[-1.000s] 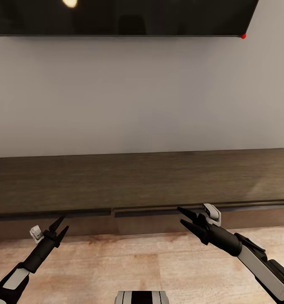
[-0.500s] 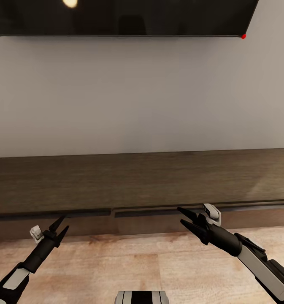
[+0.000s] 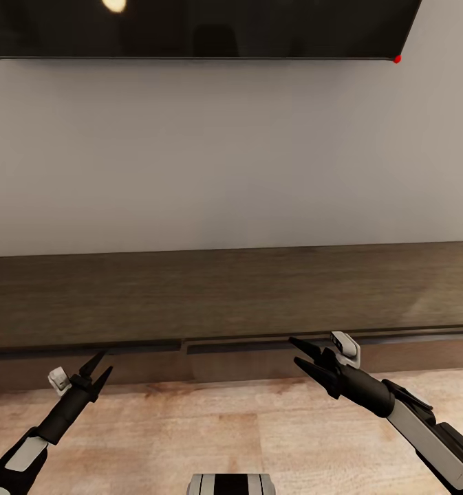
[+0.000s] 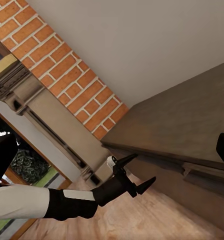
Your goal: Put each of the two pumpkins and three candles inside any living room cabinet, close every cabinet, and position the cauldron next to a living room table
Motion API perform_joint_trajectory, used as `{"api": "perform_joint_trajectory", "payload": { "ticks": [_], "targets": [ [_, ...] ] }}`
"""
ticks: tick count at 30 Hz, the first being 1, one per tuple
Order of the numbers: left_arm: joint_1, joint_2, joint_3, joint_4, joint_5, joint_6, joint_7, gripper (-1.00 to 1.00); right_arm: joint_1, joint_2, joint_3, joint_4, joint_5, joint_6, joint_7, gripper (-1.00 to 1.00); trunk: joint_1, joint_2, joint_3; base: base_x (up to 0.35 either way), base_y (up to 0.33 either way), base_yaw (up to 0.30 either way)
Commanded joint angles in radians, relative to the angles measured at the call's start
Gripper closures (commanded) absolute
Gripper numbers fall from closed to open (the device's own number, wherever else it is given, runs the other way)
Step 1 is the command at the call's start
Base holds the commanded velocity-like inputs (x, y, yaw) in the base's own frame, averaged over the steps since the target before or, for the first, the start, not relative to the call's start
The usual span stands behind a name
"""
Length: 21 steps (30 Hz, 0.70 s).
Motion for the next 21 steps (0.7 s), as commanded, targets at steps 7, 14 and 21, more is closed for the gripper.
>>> {"api": "perform_joint_trajectory", "payload": {
  "ticks": [7, 14, 21],
  "targets": [
    [0.0, 0.0, 0.001, 0.001, 0.003, 0.01, -0.005, -1.0, -0.001, -0.001, 0.002, 0.0, -0.011, 0.01, 0.002, -1.0, 0.0, 0.0, -0.001, 0.0, 0.0, 0.0],
    [0.0, 0.0, 0.001, -0.005, 0.004, 0.011, -0.006, -1.0, -0.001, -0.001, 0.002, 0.0, -0.011, 0.01, 0.002, -1.0, 0.0, 0.0, -0.001, 0.0, 0.0, 0.0],
    [0.0, 0.0, 0.0, -0.01, 0.004, 0.012, -0.008, -1.0, -0.001, -0.001, 0.002, 0.0, -0.011, 0.01, 0.002, -1.0, 0.0, 0.0, -0.001, 0.0, 0.0, 0.0]
  ]
}}
